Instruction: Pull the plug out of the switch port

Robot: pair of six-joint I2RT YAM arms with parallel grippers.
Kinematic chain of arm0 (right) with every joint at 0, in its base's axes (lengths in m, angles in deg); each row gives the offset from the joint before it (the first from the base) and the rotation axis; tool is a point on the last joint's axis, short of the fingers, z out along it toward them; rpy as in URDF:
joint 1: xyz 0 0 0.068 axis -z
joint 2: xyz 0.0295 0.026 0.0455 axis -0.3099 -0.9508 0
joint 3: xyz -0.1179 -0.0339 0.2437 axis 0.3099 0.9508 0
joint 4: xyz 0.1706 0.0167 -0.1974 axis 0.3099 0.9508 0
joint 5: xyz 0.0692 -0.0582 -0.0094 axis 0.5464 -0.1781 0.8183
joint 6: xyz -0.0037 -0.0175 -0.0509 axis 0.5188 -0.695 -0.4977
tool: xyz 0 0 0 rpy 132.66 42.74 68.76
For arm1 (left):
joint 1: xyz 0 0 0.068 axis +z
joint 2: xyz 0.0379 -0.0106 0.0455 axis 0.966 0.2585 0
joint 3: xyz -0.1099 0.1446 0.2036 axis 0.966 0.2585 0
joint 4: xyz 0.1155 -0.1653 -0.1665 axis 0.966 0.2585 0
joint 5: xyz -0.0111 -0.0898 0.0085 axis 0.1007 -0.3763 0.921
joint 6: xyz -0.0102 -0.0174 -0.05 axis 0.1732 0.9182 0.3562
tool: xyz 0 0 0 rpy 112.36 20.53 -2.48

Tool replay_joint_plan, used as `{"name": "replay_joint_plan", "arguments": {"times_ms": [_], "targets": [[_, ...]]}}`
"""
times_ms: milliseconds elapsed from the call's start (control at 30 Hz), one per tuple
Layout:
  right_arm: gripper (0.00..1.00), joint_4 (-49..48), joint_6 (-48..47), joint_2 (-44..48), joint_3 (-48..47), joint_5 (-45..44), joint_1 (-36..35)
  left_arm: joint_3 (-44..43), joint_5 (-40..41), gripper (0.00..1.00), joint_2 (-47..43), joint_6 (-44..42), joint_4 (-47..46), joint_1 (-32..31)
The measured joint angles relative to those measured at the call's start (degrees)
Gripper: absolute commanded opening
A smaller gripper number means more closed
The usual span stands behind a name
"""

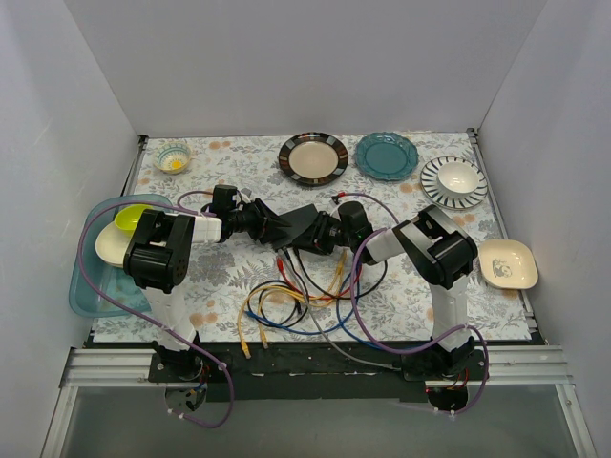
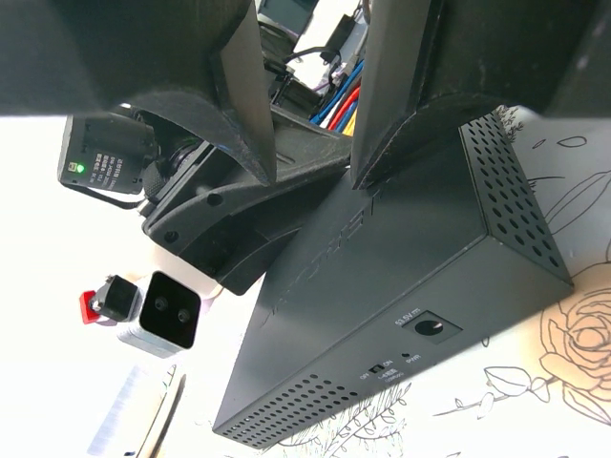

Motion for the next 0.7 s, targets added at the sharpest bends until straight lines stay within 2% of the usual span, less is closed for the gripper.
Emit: {"name": "replay_joint_plan", "arguments": {"times_ms": [133, 367, 433, 600, 700], "targets": [[0.39, 0.11, -0.61, 0.00, -0.11, 0.31, -0.33, 0.00, -0.02, 0.39, 0.00, 0.00, -0.02, 0.00], [0.21, 1.95, -1.70, -0.13, -0.61, 0.79, -0.63, 0.00, -0.02, 0.39, 0.00, 0.00, -0.02, 0.00], [0.20, 1.70, -1.33, -0.22, -0.46, 0.76, -0.63, 0.02, -0.02, 0.39, 0.00, 0.00, -0.02, 0.00], [0.15, -3.48, 2.89, -1.20, 1.49, 0.63, -0.52, 0.28, -0.04, 0.38, -0.17, -0.02, -0.17, 0.00], [0.04, -6.34, 5.25, -1.90, 2.36, 0.66, -0.48, 1.31, -0.09, 0.39, -1.07, -0.02, -0.11, 0.00]]}}
